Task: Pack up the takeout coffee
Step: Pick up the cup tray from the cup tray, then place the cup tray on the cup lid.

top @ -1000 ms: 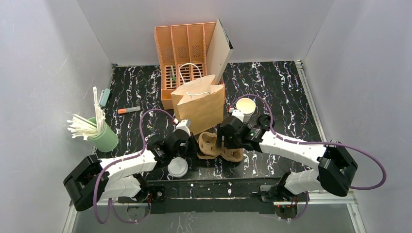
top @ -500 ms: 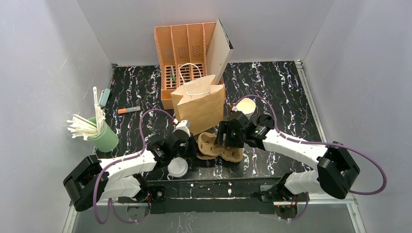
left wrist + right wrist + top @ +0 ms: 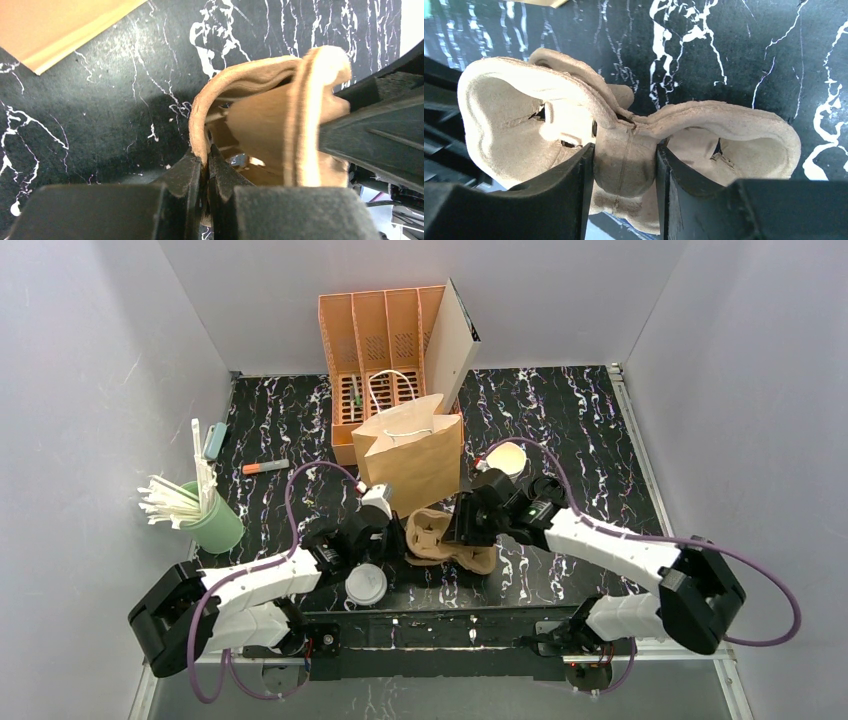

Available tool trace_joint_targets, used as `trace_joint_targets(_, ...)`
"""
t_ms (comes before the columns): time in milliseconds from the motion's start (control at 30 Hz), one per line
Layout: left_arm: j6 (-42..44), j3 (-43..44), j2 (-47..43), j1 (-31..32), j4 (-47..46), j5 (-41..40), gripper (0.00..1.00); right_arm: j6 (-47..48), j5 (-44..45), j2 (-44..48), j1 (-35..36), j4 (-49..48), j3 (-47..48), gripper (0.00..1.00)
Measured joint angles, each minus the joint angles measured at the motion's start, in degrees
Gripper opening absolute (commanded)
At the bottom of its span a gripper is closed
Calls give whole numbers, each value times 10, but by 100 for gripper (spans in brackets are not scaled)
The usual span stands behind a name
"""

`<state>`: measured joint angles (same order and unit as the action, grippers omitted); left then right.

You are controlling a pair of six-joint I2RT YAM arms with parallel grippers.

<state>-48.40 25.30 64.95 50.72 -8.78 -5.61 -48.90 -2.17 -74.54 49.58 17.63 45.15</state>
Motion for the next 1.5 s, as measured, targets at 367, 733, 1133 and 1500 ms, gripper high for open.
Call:
trace_joint_targets(367,16,23,-14,6,0,-26,0,-9,-57,118,-67,22,-1,41)
trace_joint_targets(733,44,28,-3,4,42,-53,0,-7,-65,138,-93,55,-9,45)
trace_joint_targets(1133,64,23,13,-2,123,-94,0,39,55,150,-106,164,40,50)
trace_joint_targets(1500,74,47,-22,-2,166,-79,0,31,183,170,-152,211,-28,97)
